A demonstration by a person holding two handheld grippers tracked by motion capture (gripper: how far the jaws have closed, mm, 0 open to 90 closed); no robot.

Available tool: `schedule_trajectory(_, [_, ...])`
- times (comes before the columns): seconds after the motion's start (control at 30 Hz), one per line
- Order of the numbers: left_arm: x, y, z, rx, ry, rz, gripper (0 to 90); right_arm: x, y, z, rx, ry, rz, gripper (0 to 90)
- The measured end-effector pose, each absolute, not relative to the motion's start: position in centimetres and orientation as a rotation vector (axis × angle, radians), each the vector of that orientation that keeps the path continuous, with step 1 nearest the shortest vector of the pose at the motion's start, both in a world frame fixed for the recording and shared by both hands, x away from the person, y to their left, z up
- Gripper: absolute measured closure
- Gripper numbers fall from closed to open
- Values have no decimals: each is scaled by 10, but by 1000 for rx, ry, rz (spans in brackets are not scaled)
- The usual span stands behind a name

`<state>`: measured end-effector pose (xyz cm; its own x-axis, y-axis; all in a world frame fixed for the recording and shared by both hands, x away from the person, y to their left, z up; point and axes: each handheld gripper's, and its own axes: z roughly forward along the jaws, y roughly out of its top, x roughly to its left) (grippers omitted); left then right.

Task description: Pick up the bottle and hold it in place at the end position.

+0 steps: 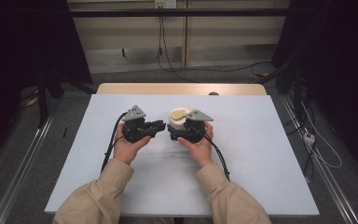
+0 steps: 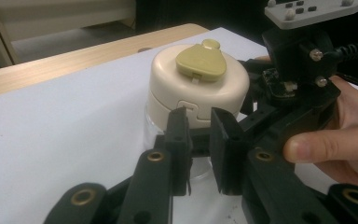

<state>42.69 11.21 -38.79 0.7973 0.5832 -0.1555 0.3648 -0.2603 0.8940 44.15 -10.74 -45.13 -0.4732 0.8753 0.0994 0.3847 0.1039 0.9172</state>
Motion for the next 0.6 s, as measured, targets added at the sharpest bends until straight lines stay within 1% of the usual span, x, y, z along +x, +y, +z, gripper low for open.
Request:
schedule_trajectory(0.27, [429, 107, -385, 1898, 701, 212, 860, 441, -107, -451, 1227, 1909, 1350, 56])
schedule_trajectory(0.47, [432, 104, -384, 1897, 710, 205, 898, 441, -107, -451, 1229, 1912, 1346, 56])
schedule_trajectory(0.6, [433, 101, -382, 1914, 705, 214, 900, 441, -107, -451, 1229, 1910, 1349, 56])
